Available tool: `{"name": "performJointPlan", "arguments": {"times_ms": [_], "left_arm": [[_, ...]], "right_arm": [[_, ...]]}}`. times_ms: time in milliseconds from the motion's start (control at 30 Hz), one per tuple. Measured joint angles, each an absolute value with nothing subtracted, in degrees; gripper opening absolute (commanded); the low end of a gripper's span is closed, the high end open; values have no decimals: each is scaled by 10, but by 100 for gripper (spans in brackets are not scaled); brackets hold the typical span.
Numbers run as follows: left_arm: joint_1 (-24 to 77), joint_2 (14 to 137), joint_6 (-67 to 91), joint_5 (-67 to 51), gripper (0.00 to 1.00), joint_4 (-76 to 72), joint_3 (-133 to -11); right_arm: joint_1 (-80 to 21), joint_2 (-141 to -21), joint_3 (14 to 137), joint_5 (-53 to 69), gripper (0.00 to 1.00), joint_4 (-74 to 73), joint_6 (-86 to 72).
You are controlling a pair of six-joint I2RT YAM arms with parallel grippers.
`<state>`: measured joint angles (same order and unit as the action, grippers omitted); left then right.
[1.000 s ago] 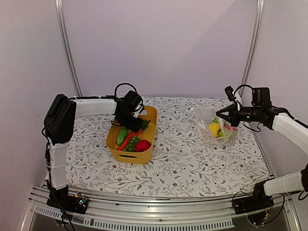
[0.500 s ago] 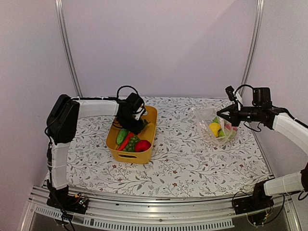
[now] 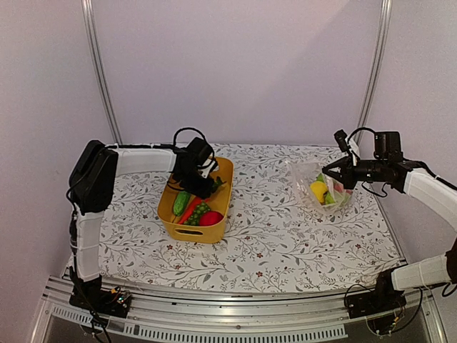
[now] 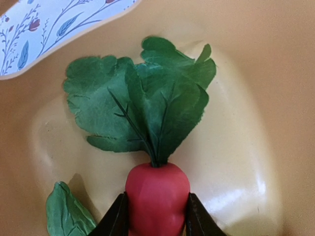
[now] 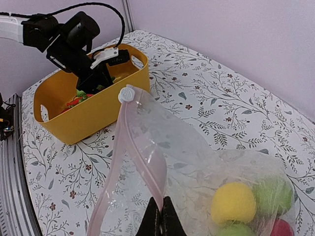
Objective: Place the food in the zip-top bag and seal the zipper
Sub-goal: Pick up the fake vegetable from the bin.
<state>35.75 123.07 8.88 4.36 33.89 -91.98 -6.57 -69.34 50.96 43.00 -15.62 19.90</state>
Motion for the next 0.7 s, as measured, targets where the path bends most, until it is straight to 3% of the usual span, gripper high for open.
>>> {"name": "performJointPlan", "arguments": {"times_ms": [233, 700], "left_arm": [[358, 1181, 88, 24, 3, 315, -890], [399, 984, 72, 27, 4, 215, -836]], "right_arm": [[-65, -679, 521, 391, 0, -204, 205], [-75, -640, 598, 391, 0, -380, 241]]}}
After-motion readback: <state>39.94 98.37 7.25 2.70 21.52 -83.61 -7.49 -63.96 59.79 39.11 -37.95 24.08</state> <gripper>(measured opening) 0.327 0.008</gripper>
